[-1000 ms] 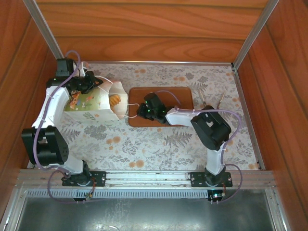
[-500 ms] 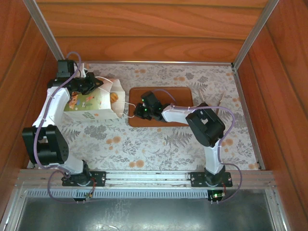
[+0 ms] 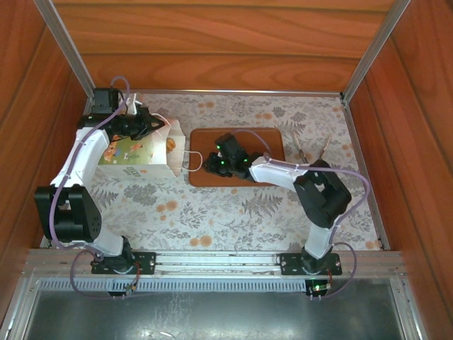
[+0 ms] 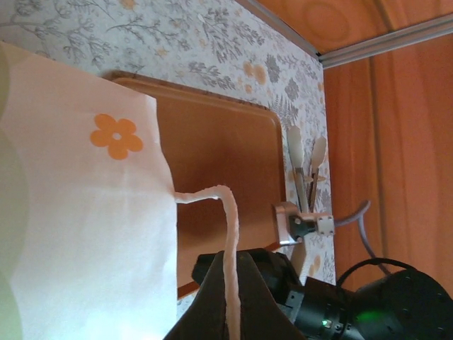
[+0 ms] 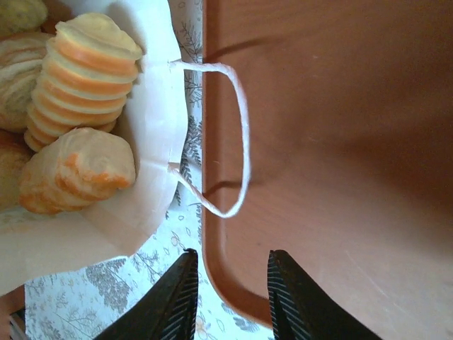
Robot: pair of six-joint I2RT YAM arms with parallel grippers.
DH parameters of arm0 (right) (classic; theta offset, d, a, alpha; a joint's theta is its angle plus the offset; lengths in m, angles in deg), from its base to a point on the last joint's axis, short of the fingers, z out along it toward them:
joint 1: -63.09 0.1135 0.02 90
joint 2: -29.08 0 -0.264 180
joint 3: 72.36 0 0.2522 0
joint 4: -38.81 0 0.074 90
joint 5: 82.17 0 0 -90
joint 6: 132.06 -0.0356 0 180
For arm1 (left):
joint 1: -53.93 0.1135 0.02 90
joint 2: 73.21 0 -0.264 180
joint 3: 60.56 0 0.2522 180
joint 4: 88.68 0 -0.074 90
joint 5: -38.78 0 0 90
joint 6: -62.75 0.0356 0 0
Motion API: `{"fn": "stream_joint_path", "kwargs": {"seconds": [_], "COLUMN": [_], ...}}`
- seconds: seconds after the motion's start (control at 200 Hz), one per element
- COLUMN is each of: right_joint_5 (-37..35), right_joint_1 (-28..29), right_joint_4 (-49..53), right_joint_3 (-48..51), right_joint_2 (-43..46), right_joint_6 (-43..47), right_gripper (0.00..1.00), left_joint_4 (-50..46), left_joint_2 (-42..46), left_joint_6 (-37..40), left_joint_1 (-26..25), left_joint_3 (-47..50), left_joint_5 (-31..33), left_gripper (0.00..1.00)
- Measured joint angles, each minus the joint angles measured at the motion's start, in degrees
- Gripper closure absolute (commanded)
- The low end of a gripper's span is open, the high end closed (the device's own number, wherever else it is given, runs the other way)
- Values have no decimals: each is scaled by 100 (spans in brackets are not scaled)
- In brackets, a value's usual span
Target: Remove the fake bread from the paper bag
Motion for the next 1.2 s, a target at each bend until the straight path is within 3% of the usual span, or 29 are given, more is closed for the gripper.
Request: {"fn": "stream_joint_path", "kwargs": {"seconds": [0.79,1.204], "right_joint_5": [-1132,-1429], "right_joint_1": [-765,-1362], "right_joint_4": [1733,2450], "right_joint_3": [1305,1585], "right_joint_2": [2953,3923], "right_joint_6": [1029,1237], "right_gripper": [61,59], "left_joint_4": [33,35], "left_joint_2": [-474,-688], "left_joint_6": [-195,-221], "left_joint_1": [-188,-232], "left_joint_3": [-201,-308], "left_joint_5": [-127,-238], "left_gripper": [87,91]}}
